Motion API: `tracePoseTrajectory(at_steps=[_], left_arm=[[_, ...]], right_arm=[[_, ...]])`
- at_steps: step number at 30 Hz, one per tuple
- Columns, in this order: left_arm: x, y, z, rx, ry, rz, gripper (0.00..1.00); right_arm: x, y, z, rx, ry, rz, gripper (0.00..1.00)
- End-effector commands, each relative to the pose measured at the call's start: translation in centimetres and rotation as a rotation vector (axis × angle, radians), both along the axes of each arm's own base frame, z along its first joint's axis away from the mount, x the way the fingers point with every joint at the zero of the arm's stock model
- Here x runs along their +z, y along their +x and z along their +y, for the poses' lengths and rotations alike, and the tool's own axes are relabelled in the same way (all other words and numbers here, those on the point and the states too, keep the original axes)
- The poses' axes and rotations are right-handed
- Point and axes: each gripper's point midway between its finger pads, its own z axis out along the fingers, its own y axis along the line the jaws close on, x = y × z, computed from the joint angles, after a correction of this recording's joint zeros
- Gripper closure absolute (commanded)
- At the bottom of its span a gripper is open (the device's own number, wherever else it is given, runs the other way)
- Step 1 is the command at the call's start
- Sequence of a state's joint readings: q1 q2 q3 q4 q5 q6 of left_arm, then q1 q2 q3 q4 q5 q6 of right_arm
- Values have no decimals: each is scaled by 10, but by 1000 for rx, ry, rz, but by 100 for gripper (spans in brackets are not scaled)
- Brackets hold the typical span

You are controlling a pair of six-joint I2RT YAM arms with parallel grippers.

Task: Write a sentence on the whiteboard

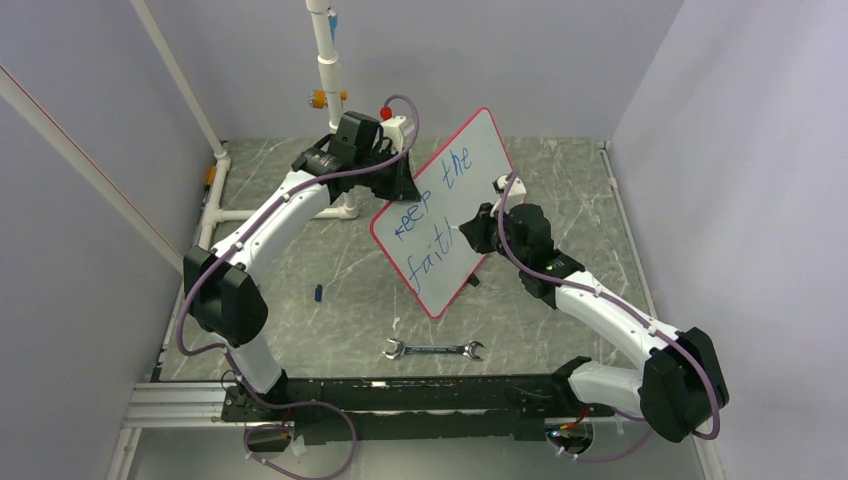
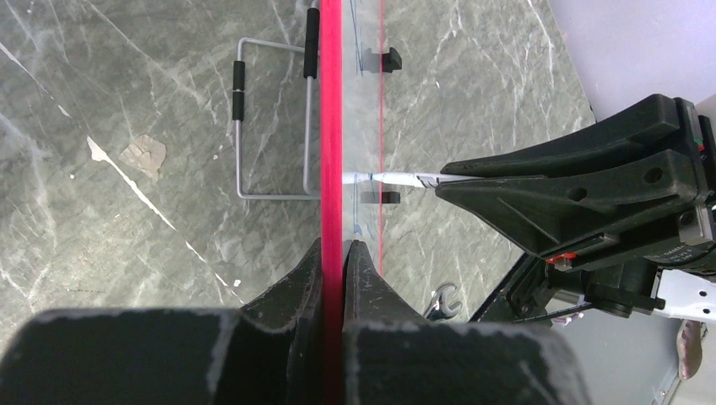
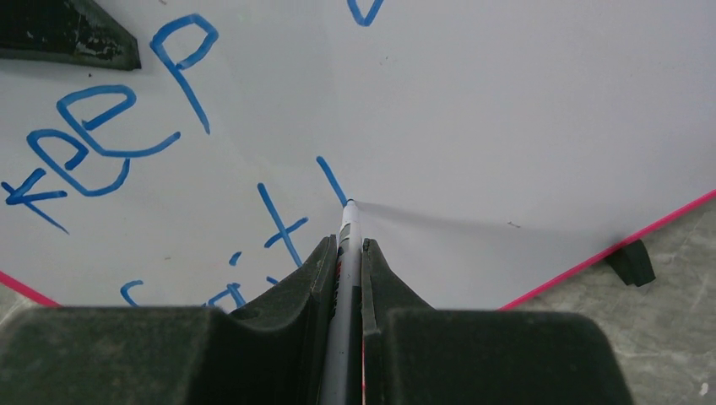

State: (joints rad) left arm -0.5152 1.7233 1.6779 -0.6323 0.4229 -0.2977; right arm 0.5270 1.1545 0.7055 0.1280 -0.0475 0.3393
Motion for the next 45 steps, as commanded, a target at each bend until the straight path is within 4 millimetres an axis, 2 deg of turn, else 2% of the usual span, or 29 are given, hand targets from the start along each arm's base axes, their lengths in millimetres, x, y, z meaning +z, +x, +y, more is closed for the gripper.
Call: tracePoseTrajectory(at_steps=[1, 13, 29, 38, 45], left_arm=[[-22, 3, 9, -32, 147, -68, 100], [-20, 3, 9, -31, 148, -73, 100], [-15, 2, 10, -27, 143, -83, 100], [-14, 2, 10, -28, 144, -87, 100], [-16, 2, 10, -29, 148, -84, 100]], right_arm=[[27, 16, 2, -24, 12, -75, 100], [14, 19, -2, -42, -10, -45, 100], [-18, -2, -11, -36, -23, 29, 100], [-27, -9, -17, -48, -38, 45, 100], [-24, -12, -20, -51, -41, 37, 100]])
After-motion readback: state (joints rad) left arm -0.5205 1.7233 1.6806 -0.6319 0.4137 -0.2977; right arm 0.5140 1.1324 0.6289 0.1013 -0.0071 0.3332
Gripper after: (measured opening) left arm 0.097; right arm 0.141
